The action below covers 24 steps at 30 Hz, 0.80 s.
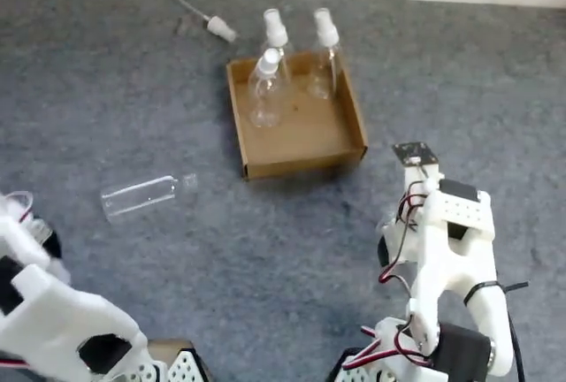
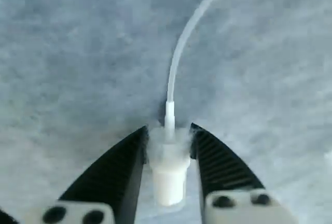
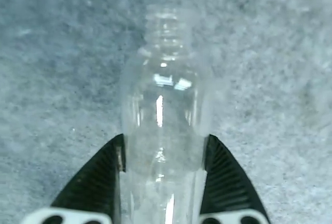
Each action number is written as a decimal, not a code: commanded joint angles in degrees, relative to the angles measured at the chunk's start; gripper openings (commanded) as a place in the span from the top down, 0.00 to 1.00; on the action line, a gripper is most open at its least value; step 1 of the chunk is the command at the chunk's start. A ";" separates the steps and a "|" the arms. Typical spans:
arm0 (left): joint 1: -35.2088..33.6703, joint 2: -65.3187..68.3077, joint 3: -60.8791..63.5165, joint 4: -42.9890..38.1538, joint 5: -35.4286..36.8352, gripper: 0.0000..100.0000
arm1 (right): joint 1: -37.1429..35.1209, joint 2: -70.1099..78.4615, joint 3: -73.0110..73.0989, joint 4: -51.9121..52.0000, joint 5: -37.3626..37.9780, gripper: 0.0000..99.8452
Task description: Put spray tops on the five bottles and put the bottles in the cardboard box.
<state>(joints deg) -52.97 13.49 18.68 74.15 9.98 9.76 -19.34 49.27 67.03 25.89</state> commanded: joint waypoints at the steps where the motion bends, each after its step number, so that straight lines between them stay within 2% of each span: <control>1: 6.73 0.04 -5.05 -0.26 3.52 0.95 | -1.98 -0.57 1.01 0.04 -0.88 0.99; 4: 7.34 0.04 -6.81 -0.18 -1.32 0.89 | -1.98 -0.57 0.84 0.04 -0.88 0.99; 7: 7.25 -0.04 -8.48 0.44 -11.52 0.86 | -1.98 -0.57 0.84 0.04 -0.88 0.99; 11: 6.29 -0.04 -14.64 6.59 -28.84 0.85 | -1.98 -0.57 0.75 0.04 -0.88 0.99; 14: 6.99 -0.04 -18.59 13.10 -51.60 0.85 | -1.98 -0.57 0.75 0.04 -0.79 0.99; 18: 6.55 -0.04 -20.53 21.89 -86.86 0.85 | -3.47 -0.57 0.92 0.04 -0.53 0.99; 24: 5.67 -1.36 -19.38 20.31 -115.25 0.85 | -5.67 -0.57 1.01 0.04 -0.88 0.99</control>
<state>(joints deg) -47.08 13.85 0.66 94.99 -79.08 5.45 -19.34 49.27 67.03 25.54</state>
